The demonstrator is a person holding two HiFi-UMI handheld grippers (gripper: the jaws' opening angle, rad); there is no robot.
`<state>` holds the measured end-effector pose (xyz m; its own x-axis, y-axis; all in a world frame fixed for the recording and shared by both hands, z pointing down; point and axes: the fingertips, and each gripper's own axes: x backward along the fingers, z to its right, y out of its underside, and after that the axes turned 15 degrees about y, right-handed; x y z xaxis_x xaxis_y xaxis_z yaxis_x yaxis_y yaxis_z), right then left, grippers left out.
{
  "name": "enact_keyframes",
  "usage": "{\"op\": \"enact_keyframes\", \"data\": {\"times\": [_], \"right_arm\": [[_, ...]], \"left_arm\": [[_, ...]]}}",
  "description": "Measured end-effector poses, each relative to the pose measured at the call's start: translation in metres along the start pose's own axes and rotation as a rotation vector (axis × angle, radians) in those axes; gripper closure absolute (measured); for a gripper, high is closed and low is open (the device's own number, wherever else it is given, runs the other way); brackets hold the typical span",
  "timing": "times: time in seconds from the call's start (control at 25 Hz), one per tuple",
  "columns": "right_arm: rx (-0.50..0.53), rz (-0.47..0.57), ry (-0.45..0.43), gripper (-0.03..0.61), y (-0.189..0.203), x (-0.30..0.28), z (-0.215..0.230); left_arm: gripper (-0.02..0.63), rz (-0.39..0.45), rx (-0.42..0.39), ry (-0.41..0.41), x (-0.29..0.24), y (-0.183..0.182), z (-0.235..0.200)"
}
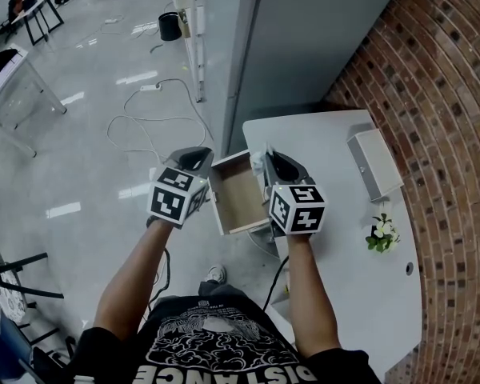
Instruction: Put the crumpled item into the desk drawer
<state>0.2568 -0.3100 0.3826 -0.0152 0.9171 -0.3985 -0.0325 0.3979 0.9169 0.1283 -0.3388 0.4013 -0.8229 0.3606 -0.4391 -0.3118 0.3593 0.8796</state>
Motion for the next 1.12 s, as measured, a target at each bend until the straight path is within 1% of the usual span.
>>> {"op": "enact_keyframes", "data": {"times": [0.2,0.52,0.84,1.12], "right_arm": [[-0.003,-0.007,-0.006,0.541,-0.001,-0.009,0.007],[-0.006,-0.036,-0.033,0.541,0.014,-0.016,-0.001],[-0.006,-0.082,-0.062,0.541,0.04,-0.019,-0.017],[0.019,-0.124,-0.066,0.541,0.063,-0.028,-0.034]], "left_arm": [[0.611,-0.003,0.005,-0.005,-0.01,-0.004,-0.006],[0.611,-0.026,0.016,-0.011,-0.015,0.008,-0.009],[0.611,-0.044,0.038,-0.027,-0.009,0.028,-0.011],[0.611,-0.049,0.063,-0.04,-0.002,0.05,-0.022]]}}
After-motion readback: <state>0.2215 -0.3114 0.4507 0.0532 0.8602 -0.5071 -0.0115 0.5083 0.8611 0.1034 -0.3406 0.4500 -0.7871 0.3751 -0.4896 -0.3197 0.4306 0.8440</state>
